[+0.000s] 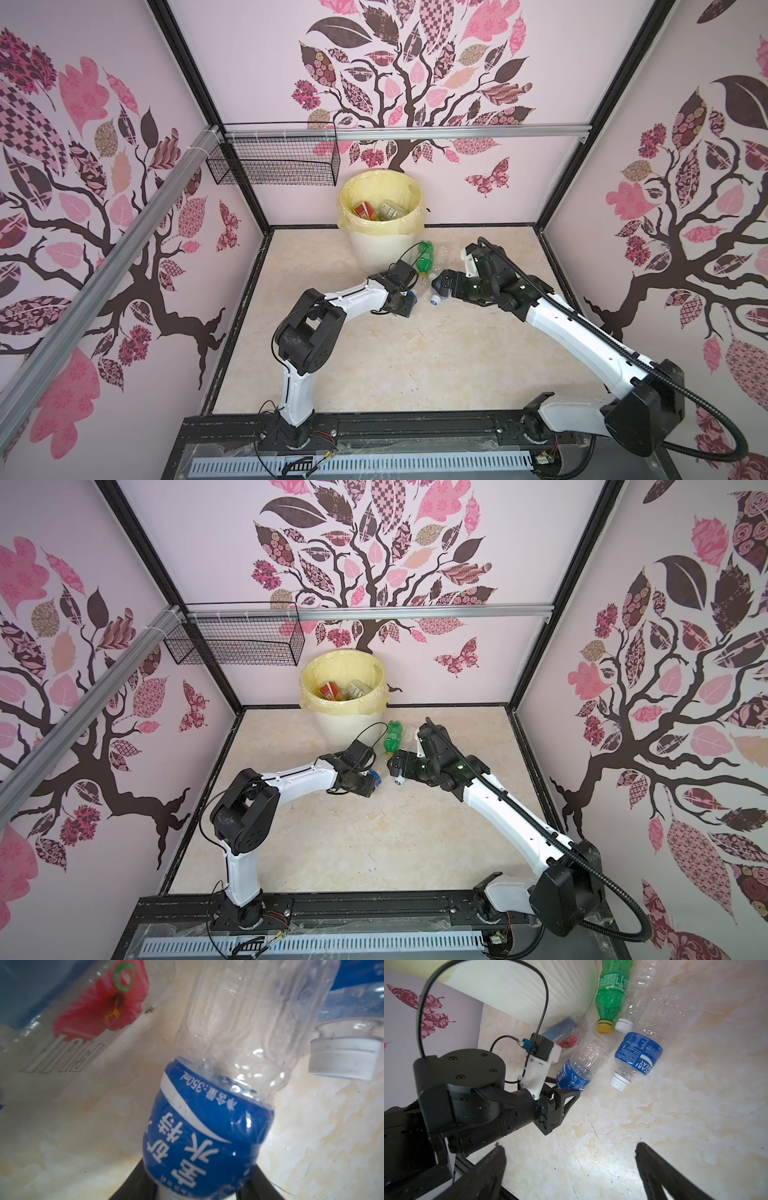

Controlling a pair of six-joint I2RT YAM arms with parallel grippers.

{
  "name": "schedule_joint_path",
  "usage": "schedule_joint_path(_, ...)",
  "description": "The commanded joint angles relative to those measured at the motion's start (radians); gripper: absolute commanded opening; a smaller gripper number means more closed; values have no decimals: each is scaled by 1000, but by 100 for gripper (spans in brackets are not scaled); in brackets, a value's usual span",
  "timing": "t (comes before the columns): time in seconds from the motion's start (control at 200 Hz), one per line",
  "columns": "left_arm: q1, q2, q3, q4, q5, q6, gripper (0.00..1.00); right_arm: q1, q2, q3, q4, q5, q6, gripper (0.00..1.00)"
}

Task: Throw the plastic bottles in the bin
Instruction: 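Close the left gripper on the blue-labelled water bottle's cap end, then lift the blue-labelled bottle toward the right gripper and grasp its base with the right gripper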

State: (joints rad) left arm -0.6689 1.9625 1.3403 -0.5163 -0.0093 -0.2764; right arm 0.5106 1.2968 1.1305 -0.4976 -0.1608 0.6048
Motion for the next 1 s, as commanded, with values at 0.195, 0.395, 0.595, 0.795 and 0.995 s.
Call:
schedule_joint_path(0.195, 3, -114, -44, -67, 54, -50, 40, -5, 15, 2, 3, 13, 21, 99)
schedule_joint_path(0.395, 7, -247, -81, -110, 113, -167, 40, -5, 9, -38, 53, 0, 66, 100)
schedule_joint_path(0.595, 7, -352, -119, -135, 154, -242, 40, -5, 40, -55, 166, -70, 118, 100)
schedule_joint_path(0.795, 9, -469, -159, -168, 159, -264, 40, 7, 90, -44, 281, -147, 173, 100)
schedule_joint_path(0.995, 11, -567, -160, -218, 170, -262, 41, 58, 159, 8, 337, -165, 201, 100)
